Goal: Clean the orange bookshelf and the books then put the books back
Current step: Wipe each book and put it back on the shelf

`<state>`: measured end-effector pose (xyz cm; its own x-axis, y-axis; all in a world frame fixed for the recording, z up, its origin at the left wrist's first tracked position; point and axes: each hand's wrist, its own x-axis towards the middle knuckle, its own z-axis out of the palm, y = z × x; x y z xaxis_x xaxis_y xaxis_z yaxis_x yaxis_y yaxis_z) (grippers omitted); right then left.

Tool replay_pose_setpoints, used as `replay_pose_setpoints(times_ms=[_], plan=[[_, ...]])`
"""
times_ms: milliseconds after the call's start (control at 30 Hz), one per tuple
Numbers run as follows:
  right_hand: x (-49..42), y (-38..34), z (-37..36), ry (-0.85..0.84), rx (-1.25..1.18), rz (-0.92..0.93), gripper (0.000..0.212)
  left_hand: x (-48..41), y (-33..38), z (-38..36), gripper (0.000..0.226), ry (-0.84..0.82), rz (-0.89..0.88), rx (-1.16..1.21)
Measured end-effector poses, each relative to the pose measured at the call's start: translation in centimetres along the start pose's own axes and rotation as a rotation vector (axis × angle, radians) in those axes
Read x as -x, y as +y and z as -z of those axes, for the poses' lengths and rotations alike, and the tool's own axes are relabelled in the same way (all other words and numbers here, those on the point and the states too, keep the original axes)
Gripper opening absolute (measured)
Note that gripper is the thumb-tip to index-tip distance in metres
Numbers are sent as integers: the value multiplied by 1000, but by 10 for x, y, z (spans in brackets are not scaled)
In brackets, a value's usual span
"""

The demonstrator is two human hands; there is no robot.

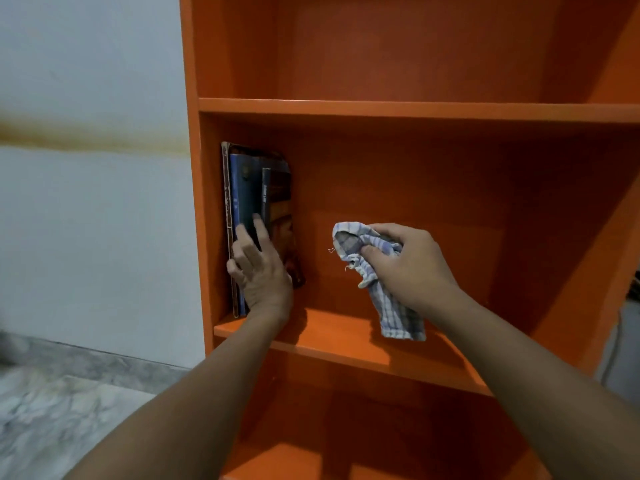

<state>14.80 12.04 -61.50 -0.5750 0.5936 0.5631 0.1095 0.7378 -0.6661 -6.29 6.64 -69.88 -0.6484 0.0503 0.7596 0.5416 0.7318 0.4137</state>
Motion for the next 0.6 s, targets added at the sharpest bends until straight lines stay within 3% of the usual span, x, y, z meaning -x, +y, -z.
replay_pose_setpoints(times_ms=[67,133,167,233,333,400,500,600], plan=[[-4,5,-7,-14,-17,-18,29,-2,-12,-7,140,9,-222,-224],[-6,5,-14,-24,-30,-42,32,-5,-21,-14,123,-61,-459,-377],[-8,5,-18,-26,-24,-51,33,-9,-23,-17,113,-130,-489,-410],[-11,4,-25,-30,-17,-70,31,-15,-21,-19,106,-216,-439,-489],[-12,0,-32,-30,-1,-109,9,-18,-18,-22,101,-268,-411,-525],[-13,0,-34,-26,-5,-98,18,-20,-17,-21,100,-280,-417,-543],[-10,2,-35,-20,-18,-117,13,-22,-16,-8,98,-312,-449,-589],[-1,4,-37,8,-10,-160,30,-22,-15,9,91,-340,-504,-563]])
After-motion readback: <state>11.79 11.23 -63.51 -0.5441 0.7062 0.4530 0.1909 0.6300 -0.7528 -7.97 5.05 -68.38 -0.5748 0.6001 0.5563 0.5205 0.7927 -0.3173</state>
